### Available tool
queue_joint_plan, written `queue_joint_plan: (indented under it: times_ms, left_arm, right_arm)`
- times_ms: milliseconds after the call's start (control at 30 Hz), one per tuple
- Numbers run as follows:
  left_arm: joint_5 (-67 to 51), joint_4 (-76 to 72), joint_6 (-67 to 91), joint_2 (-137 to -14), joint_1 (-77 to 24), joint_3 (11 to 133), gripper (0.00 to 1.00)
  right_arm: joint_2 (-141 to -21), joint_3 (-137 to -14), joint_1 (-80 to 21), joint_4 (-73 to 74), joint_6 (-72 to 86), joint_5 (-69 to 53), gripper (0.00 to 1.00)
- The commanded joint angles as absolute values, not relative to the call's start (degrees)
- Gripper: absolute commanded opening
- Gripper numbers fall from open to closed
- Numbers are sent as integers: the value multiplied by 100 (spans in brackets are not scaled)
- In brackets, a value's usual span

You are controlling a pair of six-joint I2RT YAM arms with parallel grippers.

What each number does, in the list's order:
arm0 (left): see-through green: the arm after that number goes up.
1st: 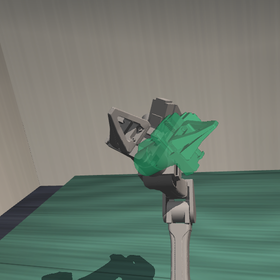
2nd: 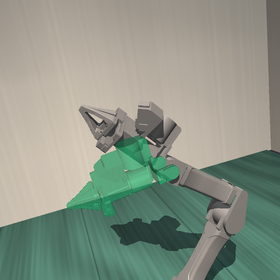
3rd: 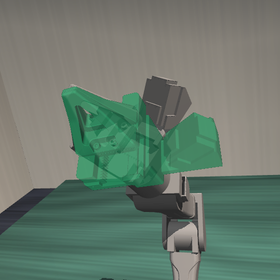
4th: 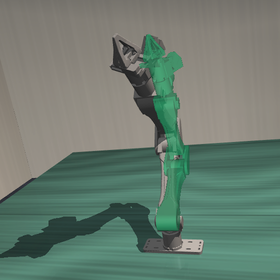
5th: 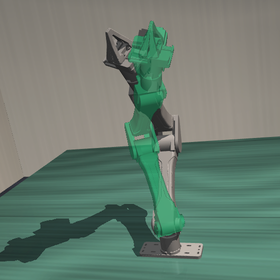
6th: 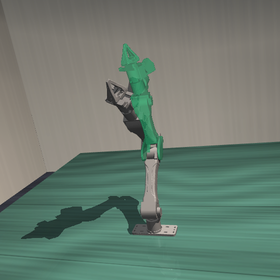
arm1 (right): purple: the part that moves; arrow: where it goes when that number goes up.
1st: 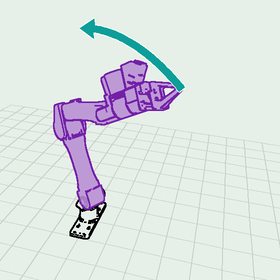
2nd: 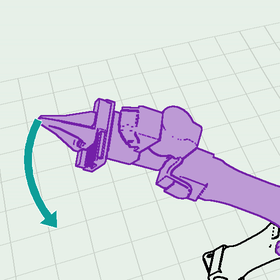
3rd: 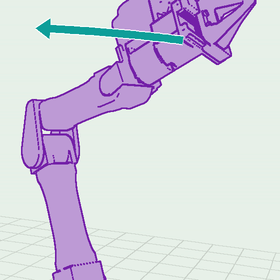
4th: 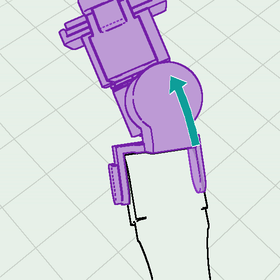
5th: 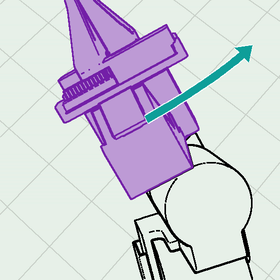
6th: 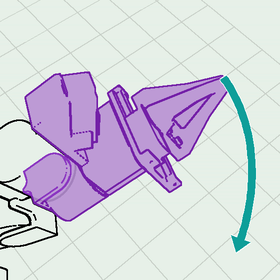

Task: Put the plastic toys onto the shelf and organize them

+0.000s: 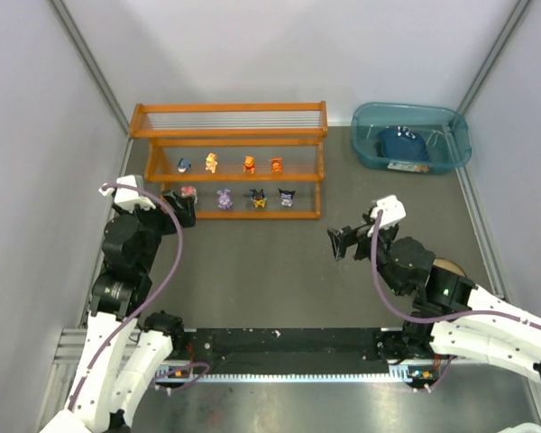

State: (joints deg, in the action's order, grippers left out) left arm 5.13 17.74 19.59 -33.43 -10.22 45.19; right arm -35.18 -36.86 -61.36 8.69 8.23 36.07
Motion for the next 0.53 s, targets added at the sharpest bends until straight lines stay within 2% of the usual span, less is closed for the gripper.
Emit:
queue_joint_plan:
  times_ms: [0, 167, 500]
  left_arm:
    - [765, 2302, 1934, -3006, -993, 4395, 99]
    - [817, 2391, 1916, -2716, -993, 4307, 99]
    - [1098, 2557, 1951, -2610, -993, 4333, 99]
  right_arm:
    - [-3717, -3946, -5952, 966, 1230, 3352, 99]
    - [-3902, -4008, -5204, 1178, 1766, 1945, 99]
    - [-3727, -3876, -4245, 1099, 2443, 1599, 99]
